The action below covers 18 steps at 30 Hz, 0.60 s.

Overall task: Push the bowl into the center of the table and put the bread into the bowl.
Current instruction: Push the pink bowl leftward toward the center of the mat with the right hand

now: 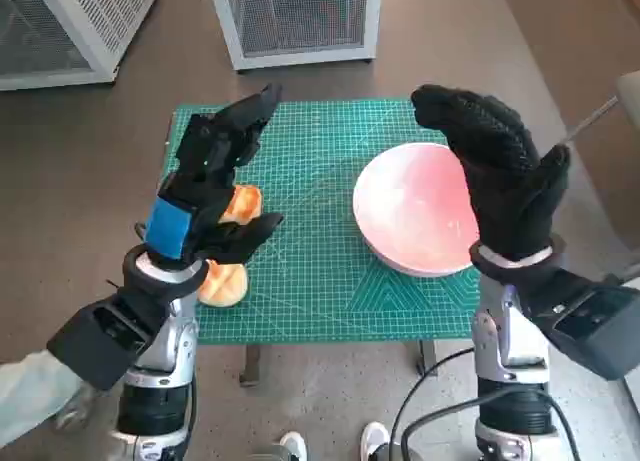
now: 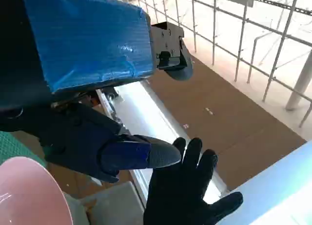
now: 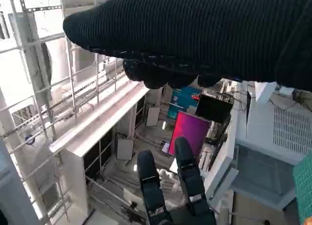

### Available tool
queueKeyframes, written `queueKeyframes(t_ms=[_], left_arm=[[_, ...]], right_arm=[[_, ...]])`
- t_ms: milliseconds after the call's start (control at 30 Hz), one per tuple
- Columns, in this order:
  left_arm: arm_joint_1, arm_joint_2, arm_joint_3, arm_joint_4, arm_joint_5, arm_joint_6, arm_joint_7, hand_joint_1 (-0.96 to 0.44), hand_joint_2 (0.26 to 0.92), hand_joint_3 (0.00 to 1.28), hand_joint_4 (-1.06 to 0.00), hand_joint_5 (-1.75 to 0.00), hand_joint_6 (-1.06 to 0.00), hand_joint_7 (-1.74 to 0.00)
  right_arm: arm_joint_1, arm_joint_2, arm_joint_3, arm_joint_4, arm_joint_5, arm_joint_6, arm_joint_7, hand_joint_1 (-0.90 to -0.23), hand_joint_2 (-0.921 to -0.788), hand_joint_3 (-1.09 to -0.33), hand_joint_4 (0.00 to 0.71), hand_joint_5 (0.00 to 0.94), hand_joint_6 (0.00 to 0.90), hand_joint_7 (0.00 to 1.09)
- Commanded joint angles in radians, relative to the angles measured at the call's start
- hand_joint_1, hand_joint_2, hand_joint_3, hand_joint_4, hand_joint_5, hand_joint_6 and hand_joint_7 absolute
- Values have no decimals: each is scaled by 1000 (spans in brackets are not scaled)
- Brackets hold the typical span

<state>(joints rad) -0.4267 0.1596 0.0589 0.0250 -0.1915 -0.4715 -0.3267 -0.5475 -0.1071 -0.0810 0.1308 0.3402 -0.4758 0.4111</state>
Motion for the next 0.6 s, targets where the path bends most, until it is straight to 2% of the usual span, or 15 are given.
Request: queueKeyframes(t_ms=[33,600], left_arm=[[-6,4,1,-8,-7,6,-4,-498,921,341,-225,-15,1,-730],[-7,5,-3,-25,-10,30,-5,-478,921,346,-224,-16,1,-736]], right_arm=[[17,-3,-3,9,-6,7,6,-381,-871,-567,482,21,157,847],[16,-4,-1,7,-4,7,8,-382,-865,-578,483,18,157,847]])
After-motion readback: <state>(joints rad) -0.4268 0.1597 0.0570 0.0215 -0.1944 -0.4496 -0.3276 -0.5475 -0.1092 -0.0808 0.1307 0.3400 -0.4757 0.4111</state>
